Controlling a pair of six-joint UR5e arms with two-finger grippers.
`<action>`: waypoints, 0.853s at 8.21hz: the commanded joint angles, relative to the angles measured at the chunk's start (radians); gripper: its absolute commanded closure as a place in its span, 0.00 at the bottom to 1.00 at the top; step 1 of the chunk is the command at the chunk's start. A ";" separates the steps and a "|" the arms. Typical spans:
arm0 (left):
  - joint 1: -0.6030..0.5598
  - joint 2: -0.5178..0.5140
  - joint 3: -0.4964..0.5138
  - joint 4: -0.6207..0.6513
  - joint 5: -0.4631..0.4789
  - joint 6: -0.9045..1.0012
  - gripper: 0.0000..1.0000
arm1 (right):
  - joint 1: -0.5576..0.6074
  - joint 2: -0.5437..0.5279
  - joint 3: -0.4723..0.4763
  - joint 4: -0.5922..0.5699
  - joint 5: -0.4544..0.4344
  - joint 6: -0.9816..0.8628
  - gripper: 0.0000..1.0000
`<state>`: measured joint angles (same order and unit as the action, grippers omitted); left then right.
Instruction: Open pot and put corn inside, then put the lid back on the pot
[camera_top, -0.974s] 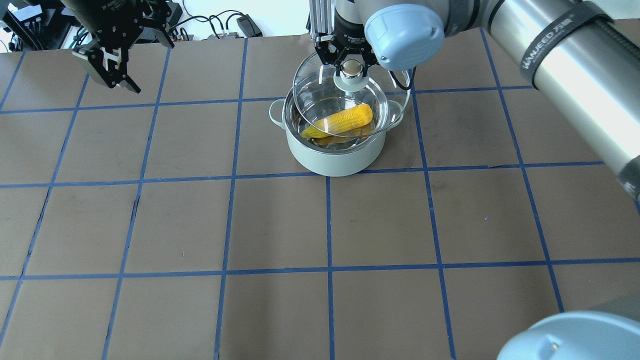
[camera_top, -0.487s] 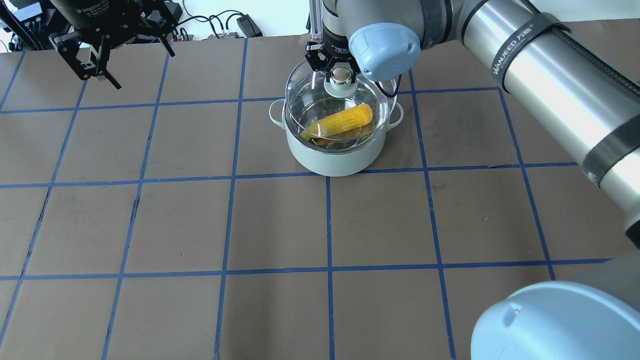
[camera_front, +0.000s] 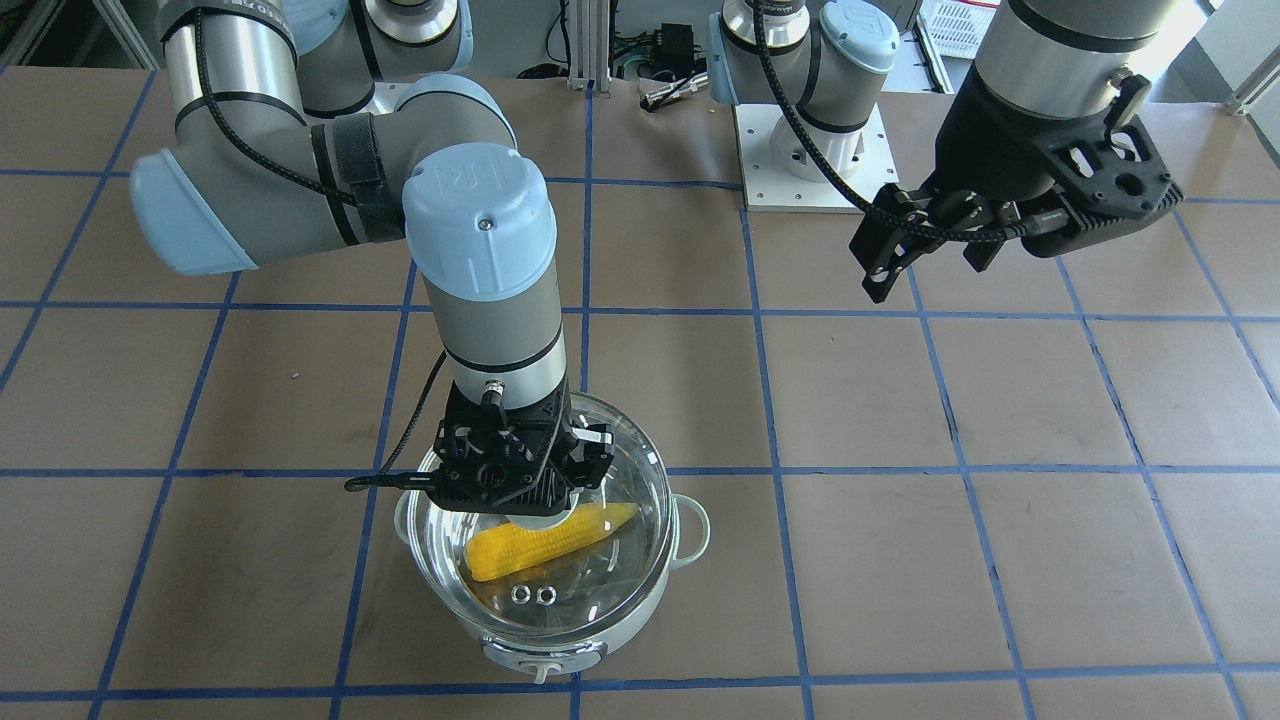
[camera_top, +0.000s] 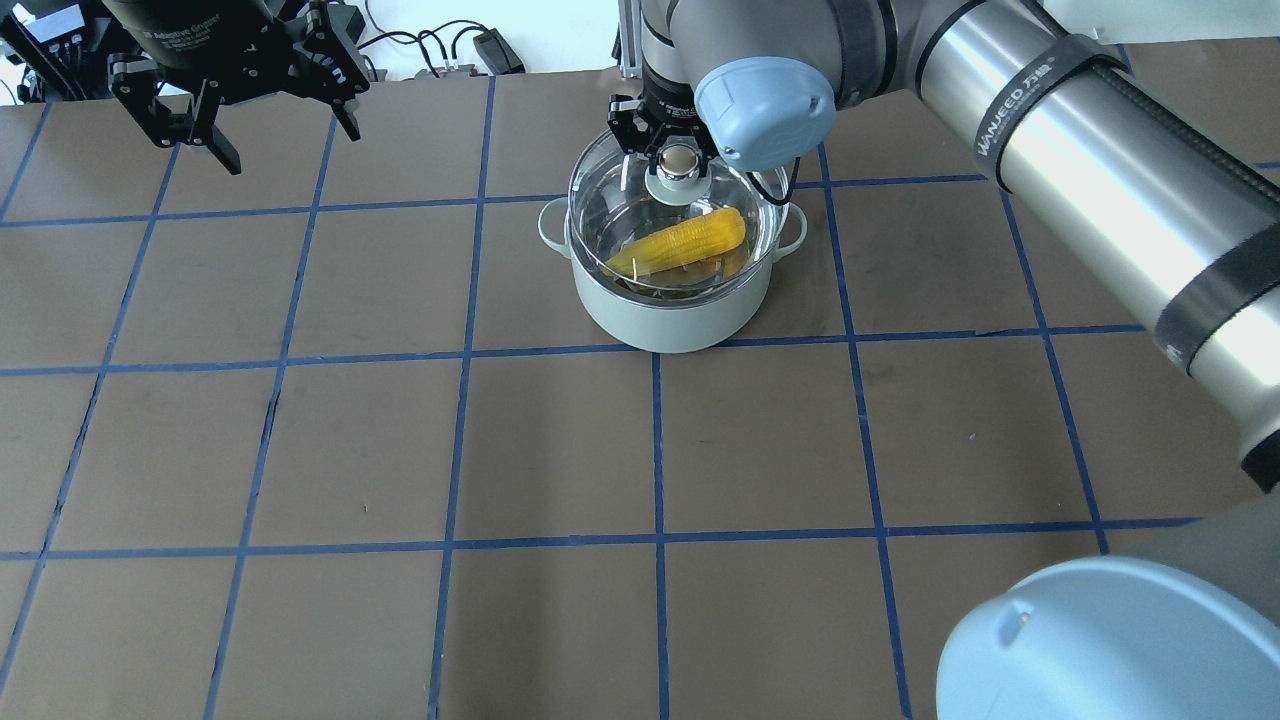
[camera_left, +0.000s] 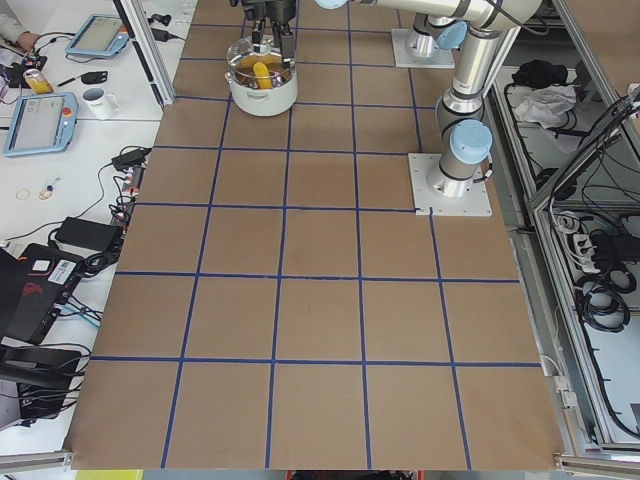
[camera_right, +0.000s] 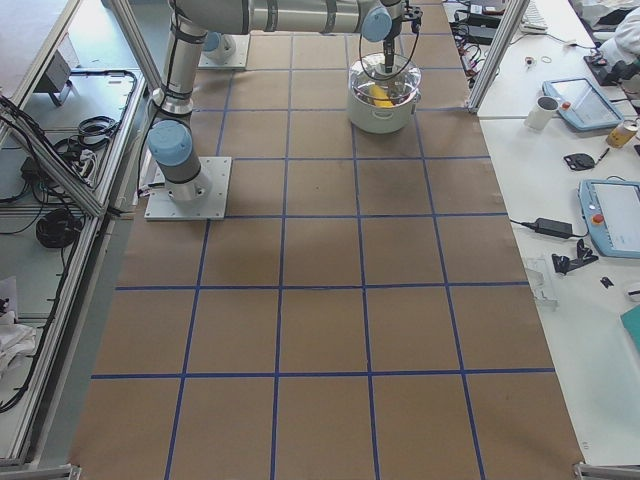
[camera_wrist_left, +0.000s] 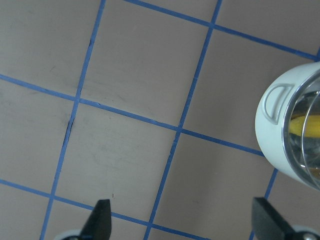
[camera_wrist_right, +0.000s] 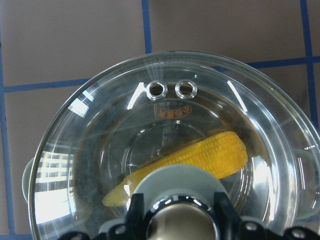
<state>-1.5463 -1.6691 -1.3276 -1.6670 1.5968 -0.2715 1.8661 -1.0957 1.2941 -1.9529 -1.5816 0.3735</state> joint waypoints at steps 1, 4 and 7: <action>-0.002 0.000 -0.018 0.001 0.003 0.227 0.00 | 0.010 0.011 0.007 -0.009 0.003 0.007 0.74; 0.003 0.017 -0.042 0.003 -0.001 0.254 0.00 | 0.012 0.020 0.007 -0.012 0.003 0.002 0.74; 0.002 0.028 -0.042 0.006 -0.009 0.261 0.00 | 0.012 0.028 0.008 -0.015 0.002 0.007 0.74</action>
<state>-1.5442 -1.6496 -1.3689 -1.6630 1.5919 -0.0150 1.8775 -1.0730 1.3009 -1.9656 -1.5791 0.3700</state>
